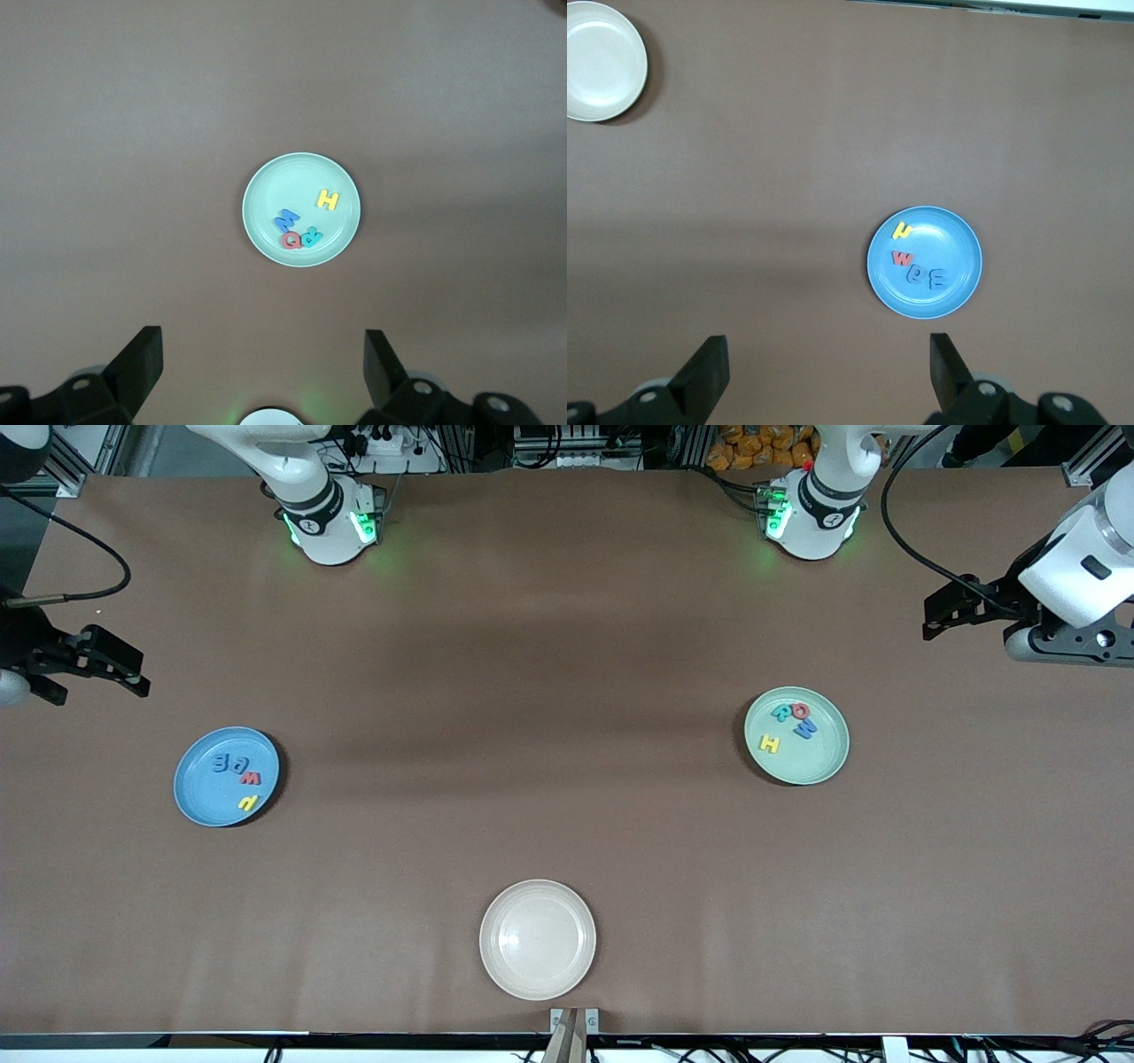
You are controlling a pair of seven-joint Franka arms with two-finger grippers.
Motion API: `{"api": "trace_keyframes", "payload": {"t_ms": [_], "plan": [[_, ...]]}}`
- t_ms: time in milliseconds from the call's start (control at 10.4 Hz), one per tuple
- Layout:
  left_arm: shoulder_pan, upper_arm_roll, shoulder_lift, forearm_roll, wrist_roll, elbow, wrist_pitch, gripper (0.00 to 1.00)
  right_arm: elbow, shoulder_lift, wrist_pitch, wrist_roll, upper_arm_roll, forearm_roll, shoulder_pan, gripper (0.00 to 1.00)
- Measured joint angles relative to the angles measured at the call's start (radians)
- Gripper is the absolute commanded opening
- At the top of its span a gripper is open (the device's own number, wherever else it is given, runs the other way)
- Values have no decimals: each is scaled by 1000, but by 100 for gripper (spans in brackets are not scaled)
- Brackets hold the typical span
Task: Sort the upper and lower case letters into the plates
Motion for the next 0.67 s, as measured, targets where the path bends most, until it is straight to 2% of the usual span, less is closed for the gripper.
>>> {"api": "trace_keyframes", "payload": {"t_ms": [670], "plan": [[-3, 29, 27, 0, 3, 21, 50, 100, 9, 3, -34, 3, -10, 3, 2, 100]]}}
